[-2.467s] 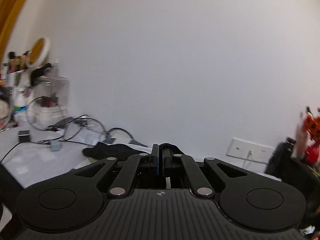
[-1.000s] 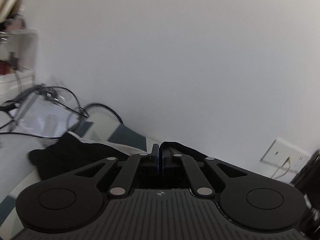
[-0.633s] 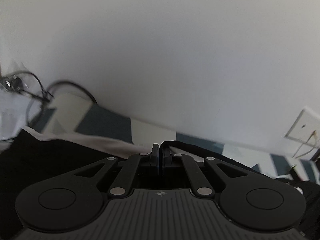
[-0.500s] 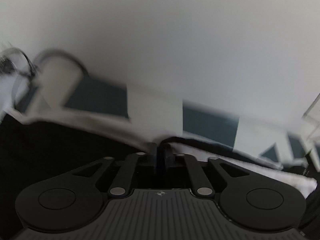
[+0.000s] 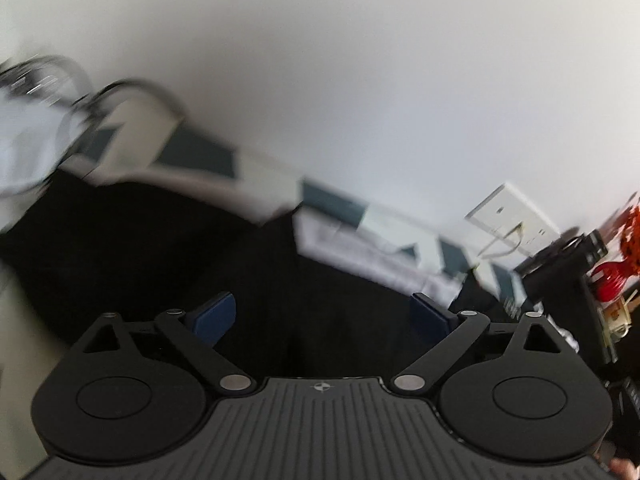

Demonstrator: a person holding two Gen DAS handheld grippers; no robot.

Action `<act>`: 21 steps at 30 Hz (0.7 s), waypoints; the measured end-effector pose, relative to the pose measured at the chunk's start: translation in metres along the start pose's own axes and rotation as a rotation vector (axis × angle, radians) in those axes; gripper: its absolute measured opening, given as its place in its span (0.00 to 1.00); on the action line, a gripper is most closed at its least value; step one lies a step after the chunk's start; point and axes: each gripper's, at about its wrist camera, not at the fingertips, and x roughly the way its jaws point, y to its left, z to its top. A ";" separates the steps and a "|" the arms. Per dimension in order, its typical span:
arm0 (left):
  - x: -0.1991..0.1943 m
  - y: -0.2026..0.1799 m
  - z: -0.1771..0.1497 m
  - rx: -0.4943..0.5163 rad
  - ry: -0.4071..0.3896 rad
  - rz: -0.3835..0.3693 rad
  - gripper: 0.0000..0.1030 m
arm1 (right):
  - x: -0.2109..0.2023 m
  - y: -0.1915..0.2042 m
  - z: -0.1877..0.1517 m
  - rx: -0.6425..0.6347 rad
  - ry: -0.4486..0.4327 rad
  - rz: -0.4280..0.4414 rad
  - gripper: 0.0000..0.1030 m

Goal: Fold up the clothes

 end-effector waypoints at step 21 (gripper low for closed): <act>0.038 0.146 -0.006 -0.452 -0.188 0.197 0.96 | 0.043 0.007 -0.096 -0.151 0.033 -0.121 0.77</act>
